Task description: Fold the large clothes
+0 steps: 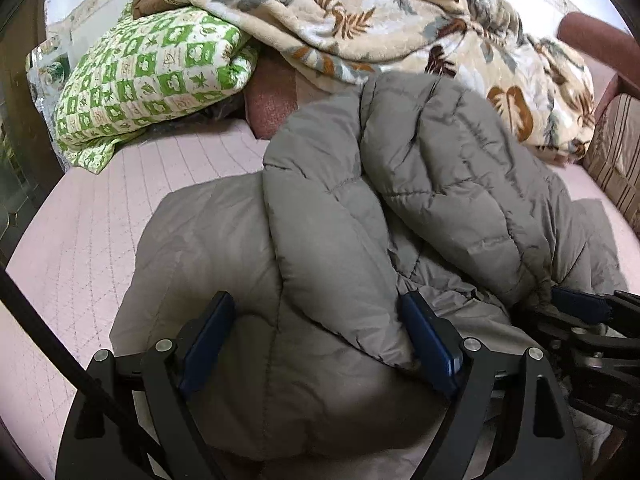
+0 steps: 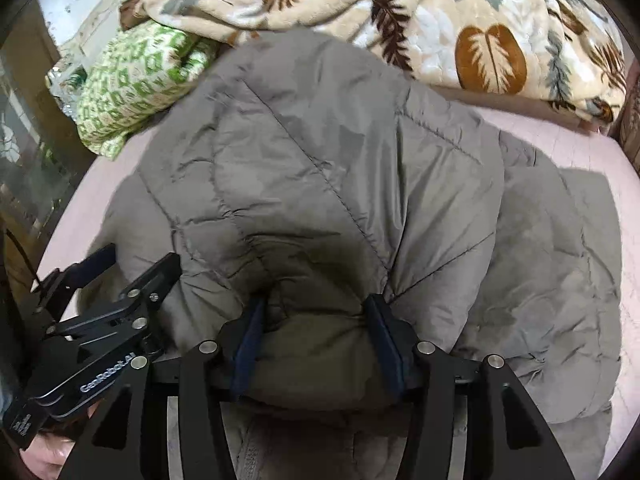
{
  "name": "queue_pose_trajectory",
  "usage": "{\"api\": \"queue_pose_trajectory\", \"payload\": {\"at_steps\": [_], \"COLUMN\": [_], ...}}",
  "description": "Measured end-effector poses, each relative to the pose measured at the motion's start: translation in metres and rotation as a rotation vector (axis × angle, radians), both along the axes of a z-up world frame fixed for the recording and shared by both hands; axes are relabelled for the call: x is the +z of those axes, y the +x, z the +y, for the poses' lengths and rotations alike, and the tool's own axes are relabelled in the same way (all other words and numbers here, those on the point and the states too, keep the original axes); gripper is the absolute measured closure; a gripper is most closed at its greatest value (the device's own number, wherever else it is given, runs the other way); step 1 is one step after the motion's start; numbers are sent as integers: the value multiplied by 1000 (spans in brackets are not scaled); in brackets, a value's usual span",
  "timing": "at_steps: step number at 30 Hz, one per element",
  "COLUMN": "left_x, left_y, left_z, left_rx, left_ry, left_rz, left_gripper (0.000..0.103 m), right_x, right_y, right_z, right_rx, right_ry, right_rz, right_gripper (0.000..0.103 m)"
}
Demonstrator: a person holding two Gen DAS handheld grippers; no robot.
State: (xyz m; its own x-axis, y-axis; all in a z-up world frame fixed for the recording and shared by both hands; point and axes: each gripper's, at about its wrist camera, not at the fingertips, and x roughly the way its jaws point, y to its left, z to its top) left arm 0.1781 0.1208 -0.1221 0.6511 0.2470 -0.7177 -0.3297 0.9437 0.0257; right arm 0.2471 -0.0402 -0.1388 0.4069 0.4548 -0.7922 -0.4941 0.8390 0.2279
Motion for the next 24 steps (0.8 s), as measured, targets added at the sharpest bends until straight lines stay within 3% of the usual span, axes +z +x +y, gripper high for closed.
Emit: {"api": "queue_pose_trajectory", "payload": {"at_steps": [5,13,19,24], "left_x": [13,38,58,50], "left_y": [-10,-49,-106,-165], "left_z": [-12,-39,-67,-76], "left_rx": [-19,-51,-91,-74], "left_ry": [15,70,108,86], "left_rz": [-35,-87,-139,-103], "left_gripper": [18,18,18,18], "right_x": [35,60,75,73], "right_y": [-31,-93,-141,-180], "right_z": [-21,-58,-84,-122], "right_rx": [0,-5,-4,-42], "right_ry": [35,51,32,32], "right_rz": [-60,-48,-78,-71], "right_gripper": [46,43,39,38]}}
